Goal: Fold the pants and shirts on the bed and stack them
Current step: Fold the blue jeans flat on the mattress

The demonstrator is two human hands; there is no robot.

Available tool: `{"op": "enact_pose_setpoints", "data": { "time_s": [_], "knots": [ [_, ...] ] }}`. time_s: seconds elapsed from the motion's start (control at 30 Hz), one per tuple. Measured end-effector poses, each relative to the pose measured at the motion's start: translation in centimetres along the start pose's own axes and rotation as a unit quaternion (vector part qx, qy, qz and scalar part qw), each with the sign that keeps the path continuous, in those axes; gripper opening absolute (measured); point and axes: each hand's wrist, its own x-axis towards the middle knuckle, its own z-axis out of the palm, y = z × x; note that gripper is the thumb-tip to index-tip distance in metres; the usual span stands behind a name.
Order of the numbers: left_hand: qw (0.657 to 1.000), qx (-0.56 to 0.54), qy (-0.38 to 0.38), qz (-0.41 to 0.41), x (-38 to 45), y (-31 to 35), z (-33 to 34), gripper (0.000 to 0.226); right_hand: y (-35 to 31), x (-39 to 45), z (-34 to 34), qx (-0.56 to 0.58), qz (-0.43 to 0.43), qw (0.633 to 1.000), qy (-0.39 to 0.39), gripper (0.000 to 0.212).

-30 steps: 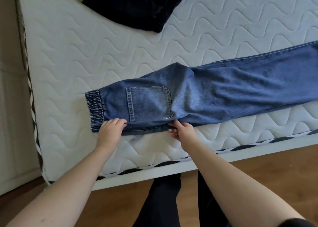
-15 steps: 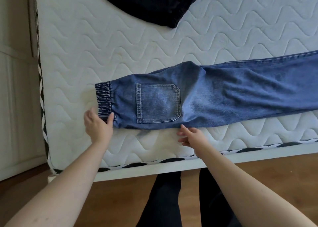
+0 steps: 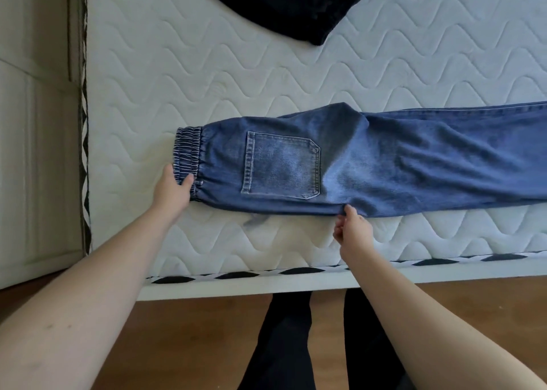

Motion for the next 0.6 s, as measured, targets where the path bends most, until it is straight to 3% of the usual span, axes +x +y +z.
{"op": "enact_pose_setpoints", "data": {
  "time_s": [0.17, 0.27, 0.33, 0.4, 0.6],
  "knots": [
    [0.998, 0.002, 0.056, -0.038, -1.0, 0.1, 0.8, 0.03, -0.4, 1.2, -2.7, -0.073, 0.032, 0.996, -0.05, 0.013],
    [0.994, 0.023, 0.085, -0.065, -2.4, 1.2, 1.5, 0.04, -0.9, 2.0, -4.8, -0.101, -0.012, 0.994, -0.032, 0.019],
    [0.988, 0.079, 0.131, -0.014, -3.5, 2.3, 1.7, 0.059, -1.7, 2.5, -6.1, -0.072, -0.023, 0.997, -0.024, 0.02],
    [0.975, 0.14, 0.147, 0.09, -4.8, 3.9, 2.0, 0.071, -2.6, 2.8, -7.2, -0.053, -0.025, 0.998, -0.018, 0.018],
    [0.929, 0.196, 0.007, 0.313, -8.2, 10.2, 7.0, 0.056, -5.3, 3.8, -9.8, 0.001, -0.034, 0.999, -0.015, 0.019]
  ]
}}
